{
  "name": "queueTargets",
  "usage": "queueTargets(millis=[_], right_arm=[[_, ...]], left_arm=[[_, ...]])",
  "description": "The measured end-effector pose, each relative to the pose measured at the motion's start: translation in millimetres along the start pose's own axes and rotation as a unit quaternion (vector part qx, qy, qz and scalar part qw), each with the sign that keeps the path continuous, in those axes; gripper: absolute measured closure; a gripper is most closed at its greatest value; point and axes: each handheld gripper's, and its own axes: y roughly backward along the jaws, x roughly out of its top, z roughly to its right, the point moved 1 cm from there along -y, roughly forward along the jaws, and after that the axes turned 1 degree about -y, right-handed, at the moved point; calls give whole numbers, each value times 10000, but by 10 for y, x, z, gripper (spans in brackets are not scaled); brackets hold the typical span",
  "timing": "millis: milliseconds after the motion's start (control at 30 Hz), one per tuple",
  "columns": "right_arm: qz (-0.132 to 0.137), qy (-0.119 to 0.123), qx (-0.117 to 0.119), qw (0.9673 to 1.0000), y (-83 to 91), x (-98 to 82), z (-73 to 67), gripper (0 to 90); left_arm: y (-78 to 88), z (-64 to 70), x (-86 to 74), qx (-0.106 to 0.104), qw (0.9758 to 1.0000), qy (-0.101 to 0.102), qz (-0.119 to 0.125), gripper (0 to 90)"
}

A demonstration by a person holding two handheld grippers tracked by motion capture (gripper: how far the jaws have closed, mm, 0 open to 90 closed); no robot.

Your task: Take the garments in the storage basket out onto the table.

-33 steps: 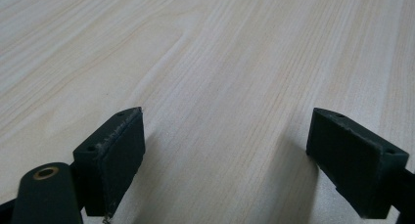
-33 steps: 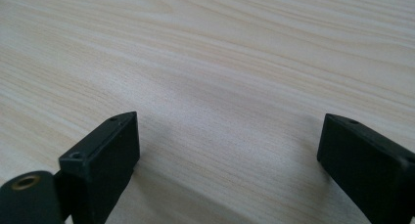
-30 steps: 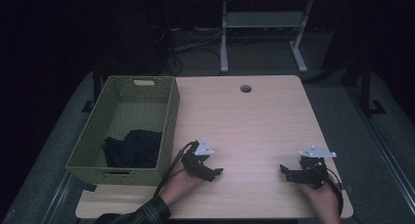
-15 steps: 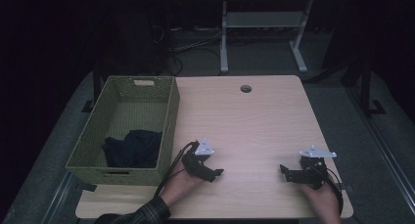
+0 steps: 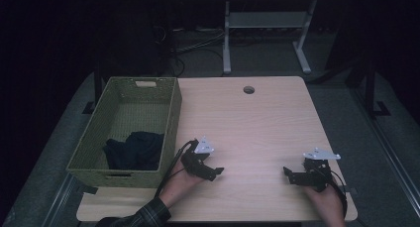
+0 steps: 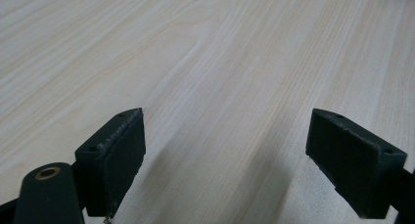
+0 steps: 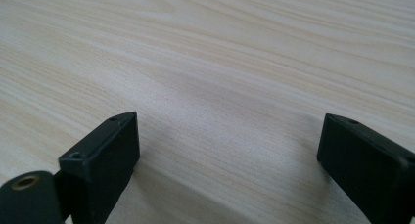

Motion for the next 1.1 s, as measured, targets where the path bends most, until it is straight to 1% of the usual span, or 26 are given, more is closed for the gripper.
queueTargets(millis=[100,400,567,733,833,867,933,967,1100], right_arm=[[0,1,0,10000,0,0,0,82],[1,-10,0,10000,0,0,-1,82],[1,-8,0,10000,0,0,-2,82],[1,-7,1,10000,0,0,-1,82],[1,-7,0,10000,0,0,-1,82],[1,-7,0,10000,0,0,-1,82],[2,-6,0,10000,0,0,-1,82],[2,-6,1,10000,0,0,-1,82],[2,-6,0,10000,0,0,-1,82]], left_arm=[[39,-16,12,-6,9999,46,102,143],[72,-19,48,-20,9999,19,118,143],[116,-32,75,-33,9998,19,219,143],[134,-35,88,-58,9997,39,233,143],[149,-31,114,-86,9997,22,244,143],[161,-34,124,-97,9997,-11,231,143],[175,-32,144,-98,9996,-3,267,143],[187,-39,153,-99,9996,-33,273,143],[211,-54,176,-100,9994,-5,322,143]])
